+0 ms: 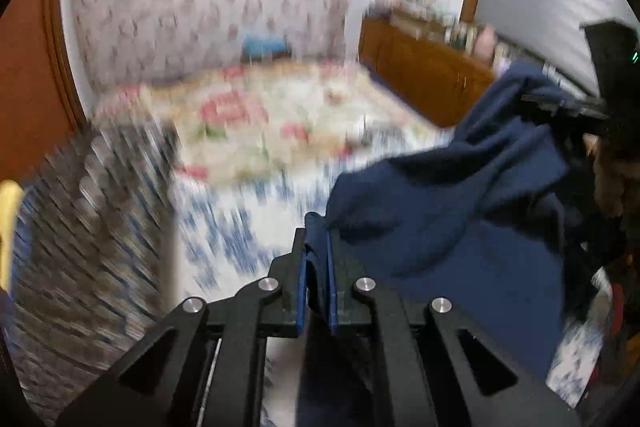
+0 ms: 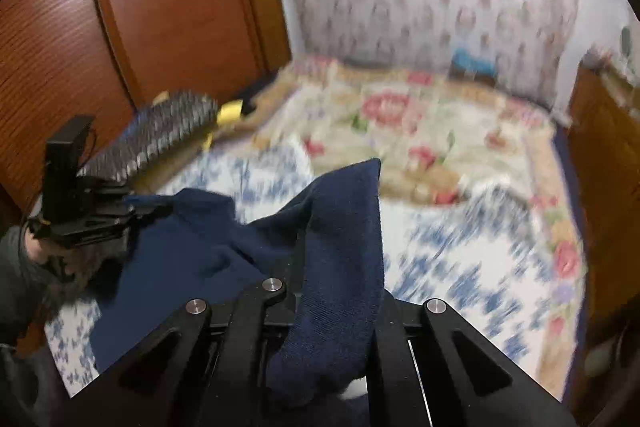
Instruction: Fold small clothes
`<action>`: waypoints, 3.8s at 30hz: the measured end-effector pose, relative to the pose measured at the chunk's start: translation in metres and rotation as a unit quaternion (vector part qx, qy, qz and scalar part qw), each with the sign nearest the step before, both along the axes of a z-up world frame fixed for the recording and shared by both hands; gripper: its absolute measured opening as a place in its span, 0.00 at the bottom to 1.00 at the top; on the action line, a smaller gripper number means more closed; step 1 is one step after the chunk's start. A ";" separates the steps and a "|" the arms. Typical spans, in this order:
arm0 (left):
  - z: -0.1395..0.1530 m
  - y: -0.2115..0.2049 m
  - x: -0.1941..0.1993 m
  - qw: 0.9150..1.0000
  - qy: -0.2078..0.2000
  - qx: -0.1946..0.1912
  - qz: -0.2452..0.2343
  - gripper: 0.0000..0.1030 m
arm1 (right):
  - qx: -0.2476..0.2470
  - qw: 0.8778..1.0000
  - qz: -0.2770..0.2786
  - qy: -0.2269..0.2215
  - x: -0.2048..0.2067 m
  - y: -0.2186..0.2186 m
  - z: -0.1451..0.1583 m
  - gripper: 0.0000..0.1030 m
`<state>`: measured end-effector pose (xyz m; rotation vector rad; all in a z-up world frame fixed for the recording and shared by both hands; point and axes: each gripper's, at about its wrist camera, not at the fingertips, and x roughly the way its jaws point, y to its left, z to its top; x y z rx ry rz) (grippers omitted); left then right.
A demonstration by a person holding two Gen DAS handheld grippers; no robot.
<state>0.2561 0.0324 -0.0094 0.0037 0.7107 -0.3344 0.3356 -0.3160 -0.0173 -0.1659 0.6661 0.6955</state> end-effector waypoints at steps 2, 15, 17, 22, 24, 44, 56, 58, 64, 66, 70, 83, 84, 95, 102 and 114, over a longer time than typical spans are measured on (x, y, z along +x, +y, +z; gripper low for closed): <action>0.041 0.007 -0.006 0.999 -0.041 -0.010 0.003 0.05 | 0.013 0.999 -0.005 -0.033 -0.006 -0.004 0.029 0.02; 0.183 0.023 -0.099 0.977 -0.212 0.015 -0.021 0.05 | 0.079 0.975 -0.054 -0.199 -0.075 -0.034 0.166 0.02; 0.167 0.024 -0.119 0.978 -0.203 0.022 -0.035 0.05 | 0.074 0.978 -0.045 -0.191 -0.095 -0.038 0.152 0.02; 0.084 0.013 -0.171 0.988 -0.127 0.029 -0.080 0.05 | 0.049 0.992 -0.031 -0.109 -0.155 -0.054 0.054 0.02; 0.055 0.001 -0.186 0.991 -0.096 0.032 -0.092 0.05 | 0.049 0.996 -0.041 -0.062 -0.171 -0.062 0.011 0.02; 0.023 -0.018 -0.228 0.989 -0.080 0.032 -0.120 0.05 | 0.037 0.997 -0.053 0.036 -0.248 -0.082 -0.066 0.04; 0.025 -0.033 -0.227 0.986 -0.077 0.057 -0.135 0.07 | -0.012 0.996 -0.067 -0.052 -0.261 -0.066 -0.023 0.66; 0.023 -0.032 -0.228 0.987 -0.065 0.057 -0.137 0.08 | -0.010 0.998 -0.032 -0.051 -0.258 -0.038 -0.020 0.66; 0.018 0.004 -0.238 0.992 -0.049 0.029 -0.113 0.36 | -0.035 0.996 0.076 -0.027 -0.253 0.064 -0.047 0.66; 0.014 0.024 -0.239 0.995 -0.046 0.020 -0.088 0.42 | -0.047 0.994 0.101 -0.011 -0.248 0.094 -0.062 0.66; 0.005 0.056 -0.237 0.998 -0.037 0.015 -0.044 0.47 | -0.072 0.988 0.138 0.018 -0.241 0.136 -0.086 0.66; -0.017 0.099 -0.236 0.999 -0.028 -0.008 0.016 0.53 | -0.140 0.966 0.213 0.043 -0.285 0.184 -0.132 0.66; -0.017 0.099 -0.236 0.999 -0.028 -0.009 0.016 0.53 | -0.140 0.966 0.213 0.045 -0.285 0.184 -0.132 0.66; -0.024 0.096 -0.231 1.000 -0.018 -0.014 0.016 0.53 | -0.127 0.963 0.232 0.051 -0.289 0.180 -0.128 0.00; -0.029 0.081 -0.218 1.000 -0.011 -0.016 0.007 0.53 | 0.000 0.997 0.071 -0.039 -0.259 0.097 -0.049 0.00; -0.027 -0.012 -0.179 0.996 0.002 0.008 -0.085 0.53 | -0.008 0.985 -0.172 0.002 -0.265 -0.101 -0.049 0.00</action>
